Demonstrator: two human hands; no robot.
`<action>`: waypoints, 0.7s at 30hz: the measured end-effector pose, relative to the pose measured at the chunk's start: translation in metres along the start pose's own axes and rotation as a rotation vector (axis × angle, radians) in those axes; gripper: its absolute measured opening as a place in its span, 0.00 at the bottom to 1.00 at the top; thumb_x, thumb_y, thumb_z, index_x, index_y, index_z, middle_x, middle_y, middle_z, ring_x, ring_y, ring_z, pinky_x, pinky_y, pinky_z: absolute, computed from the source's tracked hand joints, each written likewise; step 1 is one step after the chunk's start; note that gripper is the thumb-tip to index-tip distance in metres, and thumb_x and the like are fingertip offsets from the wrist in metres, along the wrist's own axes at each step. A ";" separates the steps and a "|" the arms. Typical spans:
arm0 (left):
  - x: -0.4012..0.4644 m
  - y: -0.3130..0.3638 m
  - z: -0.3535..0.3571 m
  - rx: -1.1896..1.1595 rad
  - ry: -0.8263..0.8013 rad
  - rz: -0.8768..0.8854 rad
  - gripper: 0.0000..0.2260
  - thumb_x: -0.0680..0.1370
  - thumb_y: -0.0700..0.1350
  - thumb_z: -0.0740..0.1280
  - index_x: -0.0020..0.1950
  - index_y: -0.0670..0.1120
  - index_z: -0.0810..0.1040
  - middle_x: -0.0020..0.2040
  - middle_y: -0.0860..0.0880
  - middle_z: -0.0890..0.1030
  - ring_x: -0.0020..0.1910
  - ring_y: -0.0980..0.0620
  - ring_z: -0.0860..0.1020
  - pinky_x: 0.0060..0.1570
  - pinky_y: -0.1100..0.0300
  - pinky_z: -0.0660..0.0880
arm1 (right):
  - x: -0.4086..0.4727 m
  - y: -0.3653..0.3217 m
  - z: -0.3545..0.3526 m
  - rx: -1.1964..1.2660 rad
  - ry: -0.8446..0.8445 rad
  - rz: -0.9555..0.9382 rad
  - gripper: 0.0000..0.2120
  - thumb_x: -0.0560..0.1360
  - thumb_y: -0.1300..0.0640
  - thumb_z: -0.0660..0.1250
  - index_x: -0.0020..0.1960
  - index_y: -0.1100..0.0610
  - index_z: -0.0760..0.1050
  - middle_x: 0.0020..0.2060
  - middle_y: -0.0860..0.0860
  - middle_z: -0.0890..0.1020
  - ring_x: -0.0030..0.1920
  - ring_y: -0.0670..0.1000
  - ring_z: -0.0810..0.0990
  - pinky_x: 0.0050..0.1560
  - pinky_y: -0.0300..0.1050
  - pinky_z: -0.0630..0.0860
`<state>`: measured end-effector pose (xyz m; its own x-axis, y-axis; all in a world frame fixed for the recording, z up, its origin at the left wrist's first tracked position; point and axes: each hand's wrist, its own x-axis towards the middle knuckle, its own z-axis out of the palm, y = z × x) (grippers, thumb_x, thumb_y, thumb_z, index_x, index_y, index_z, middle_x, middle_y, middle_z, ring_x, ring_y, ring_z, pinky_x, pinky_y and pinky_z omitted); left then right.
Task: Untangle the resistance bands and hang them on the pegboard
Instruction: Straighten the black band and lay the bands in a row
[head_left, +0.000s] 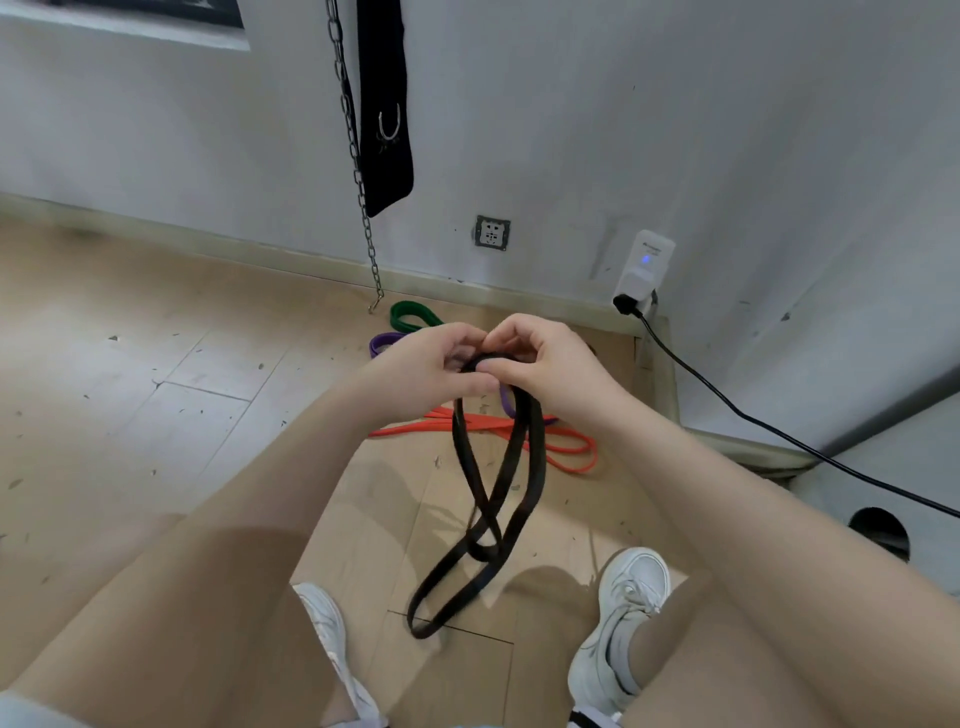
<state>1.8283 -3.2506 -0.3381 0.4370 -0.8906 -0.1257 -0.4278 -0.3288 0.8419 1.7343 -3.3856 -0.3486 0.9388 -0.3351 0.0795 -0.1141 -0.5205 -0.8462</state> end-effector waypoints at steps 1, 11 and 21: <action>0.002 0.001 -0.001 0.115 0.014 -0.010 0.16 0.74 0.46 0.70 0.60 0.50 0.73 0.50 0.55 0.81 0.49 0.59 0.79 0.50 0.64 0.74 | -0.002 0.002 -0.001 0.035 -0.013 0.033 0.08 0.72 0.55 0.71 0.48 0.49 0.74 0.38 0.45 0.80 0.35 0.41 0.79 0.40 0.36 0.73; 0.005 0.008 0.003 0.329 0.141 0.148 0.10 0.77 0.44 0.66 0.57 0.48 0.78 0.43 0.61 0.76 0.42 0.68 0.73 0.41 0.75 0.68 | -0.032 0.053 0.002 0.231 -0.341 0.174 0.10 0.72 0.49 0.67 0.52 0.49 0.75 0.46 0.44 0.79 0.51 0.47 0.78 0.63 0.50 0.72; -0.025 -0.025 -0.004 -0.103 0.197 -0.132 0.12 0.78 0.39 0.60 0.58 0.53 0.74 0.38 0.49 0.76 0.43 0.48 0.77 0.54 0.49 0.74 | -0.028 0.030 -0.019 0.132 0.013 0.063 0.11 0.75 0.61 0.67 0.52 0.47 0.73 0.47 0.52 0.82 0.45 0.54 0.81 0.48 0.49 0.79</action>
<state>1.8312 -3.2187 -0.3540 0.6340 -0.7601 -0.1422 -0.2783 -0.3958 0.8751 1.6978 -3.4068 -0.3662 0.9268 -0.3744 0.0306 -0.1277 -0.3907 -0.9116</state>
